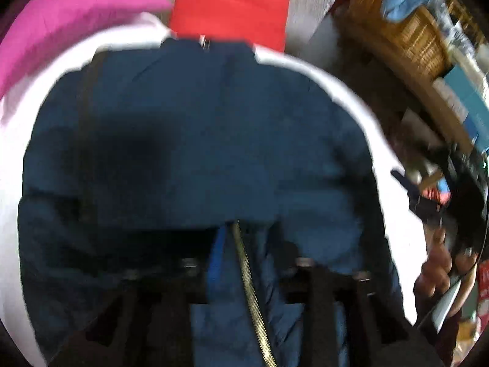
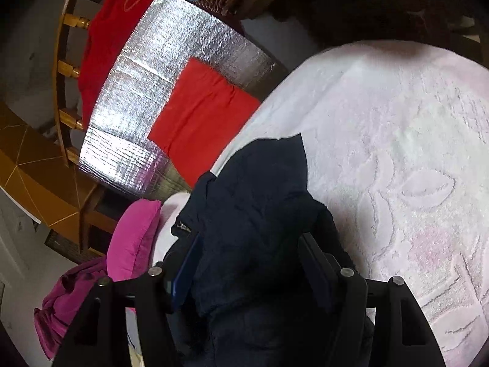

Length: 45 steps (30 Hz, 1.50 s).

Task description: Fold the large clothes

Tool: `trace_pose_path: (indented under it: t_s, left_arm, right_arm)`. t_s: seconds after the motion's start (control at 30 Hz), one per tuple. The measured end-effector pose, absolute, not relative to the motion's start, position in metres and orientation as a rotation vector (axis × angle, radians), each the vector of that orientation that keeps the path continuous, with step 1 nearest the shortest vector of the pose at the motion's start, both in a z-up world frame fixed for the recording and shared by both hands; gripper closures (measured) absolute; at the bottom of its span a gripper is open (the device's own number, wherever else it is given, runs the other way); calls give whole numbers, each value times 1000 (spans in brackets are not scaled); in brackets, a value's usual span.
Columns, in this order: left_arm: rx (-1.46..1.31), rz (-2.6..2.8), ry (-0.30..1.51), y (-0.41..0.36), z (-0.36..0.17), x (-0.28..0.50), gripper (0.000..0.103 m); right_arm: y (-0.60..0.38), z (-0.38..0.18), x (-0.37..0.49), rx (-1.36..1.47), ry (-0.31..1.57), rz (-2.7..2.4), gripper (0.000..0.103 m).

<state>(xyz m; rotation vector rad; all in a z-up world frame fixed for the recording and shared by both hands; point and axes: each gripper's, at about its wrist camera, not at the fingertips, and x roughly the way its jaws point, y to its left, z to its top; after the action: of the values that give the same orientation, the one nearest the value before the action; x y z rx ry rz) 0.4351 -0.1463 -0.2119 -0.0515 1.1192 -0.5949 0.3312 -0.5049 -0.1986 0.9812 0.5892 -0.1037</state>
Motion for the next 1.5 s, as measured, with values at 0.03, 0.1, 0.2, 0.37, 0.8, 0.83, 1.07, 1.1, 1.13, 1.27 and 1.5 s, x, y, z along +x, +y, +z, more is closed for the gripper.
trace_pose_path:
  t_s: [0.03, 0.1, 0.2, 0.37, 0.8, 0.83, 1.07, 1.1, 1.13, 1.27, 1.5]
  left_arm:
    - [-45, -609, 1132, -139, -209, 432, 48]
    - [-48, -644, 1134, -125, -197, 429, 45]
    - [-69, -700, 1108, -92, -173, 429, 40]
    - [-199, -485, 1021, -16, -155, 450, 32]
    - [-486, -89, 1136, 65, -203, 475, 32]
    - [-488, -80, 1137, 68, -203, 475, 32]
    - [-473, -87, 1154, 61, -213, 471, 32]
    - [-467, -92, 1154, 58, -214, 473, 32]
    - [-462, -96, 1154, 56, -214, 473, 32]
    - [-457, -110, 1148, 52, -212, 475, 32]
    - [-439, 61, 1093, 81, -199, 473, 32]
  right_arm:
    - [-504, -200, 334, 982, 606, -97, 33]
    - [-499, -202, 339, 966, 646, -82, 28]
    - [-485, -201, 347, 896, 697, -65, 27]
    - [-435, -188, 365, 684, 778, 71, 18]
    - [-265, -198, 386, 81, 897, 266, 3]
    - [-258, -199, 386, 48, 898, 256, 3]
    - [-250, -187, 399, 6, 717, 39, 4]
    - [-267, -182, 400, 91, 686, 6, 4]
    - [-278, -181, 400, 150, 669, -13, 4]
    - [-325, -180, 394, 390, 649, 2, 4]
    - [-260, -163, 393, 235, 703, 89, 3]
